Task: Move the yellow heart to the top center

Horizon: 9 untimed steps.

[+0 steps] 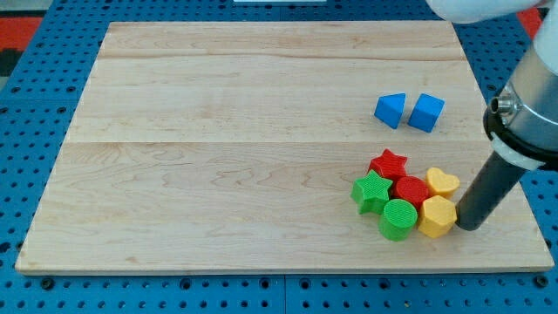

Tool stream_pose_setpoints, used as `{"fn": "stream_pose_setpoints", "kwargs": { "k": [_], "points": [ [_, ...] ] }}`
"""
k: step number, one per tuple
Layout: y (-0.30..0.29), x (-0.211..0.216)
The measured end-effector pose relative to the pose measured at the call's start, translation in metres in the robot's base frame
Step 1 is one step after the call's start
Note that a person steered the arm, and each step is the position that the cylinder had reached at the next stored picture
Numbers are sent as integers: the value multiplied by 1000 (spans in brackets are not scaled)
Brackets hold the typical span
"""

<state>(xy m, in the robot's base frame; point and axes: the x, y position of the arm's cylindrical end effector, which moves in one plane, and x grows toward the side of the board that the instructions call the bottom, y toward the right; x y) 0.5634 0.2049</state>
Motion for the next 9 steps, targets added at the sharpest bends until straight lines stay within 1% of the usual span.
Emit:
{"fn": "stream_pose_setpoints", "kwargs": {
  "k": [2, 3, 4, 5, 7, 8, 9],
  "points": [
    [-63, 0],
    [-43, 3],
    [15, 3],
    [31, -12],
    [-57, -53],
    [-79, -69],
    [-69, -64]
  ]
}}
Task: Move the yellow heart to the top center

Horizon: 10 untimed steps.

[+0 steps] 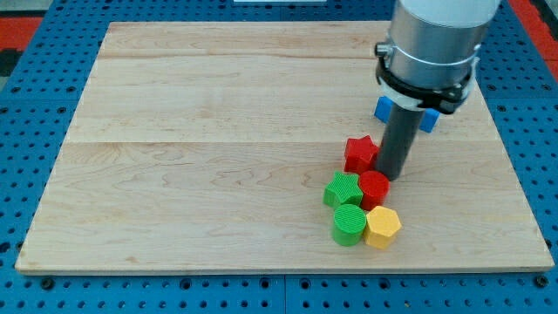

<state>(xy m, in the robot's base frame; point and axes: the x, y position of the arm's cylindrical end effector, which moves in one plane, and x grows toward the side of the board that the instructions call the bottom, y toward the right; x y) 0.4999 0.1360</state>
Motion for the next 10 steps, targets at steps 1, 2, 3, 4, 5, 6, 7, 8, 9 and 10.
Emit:
{"fn": "stream_pose_setpoints", "kwargs": {
  "k": [1, 2, 3, 4, 5, 6, 7, 8, 9, 10],
  "points": [
    [12, 9],
    [18, -21],
    [0, -46],
    [-20, -73],
    [-22, -107],
    [-26, -144],
    [-56, -180],
    [-121, -194],
    [-133, -219],
    [-133, -226]
  ]
}}
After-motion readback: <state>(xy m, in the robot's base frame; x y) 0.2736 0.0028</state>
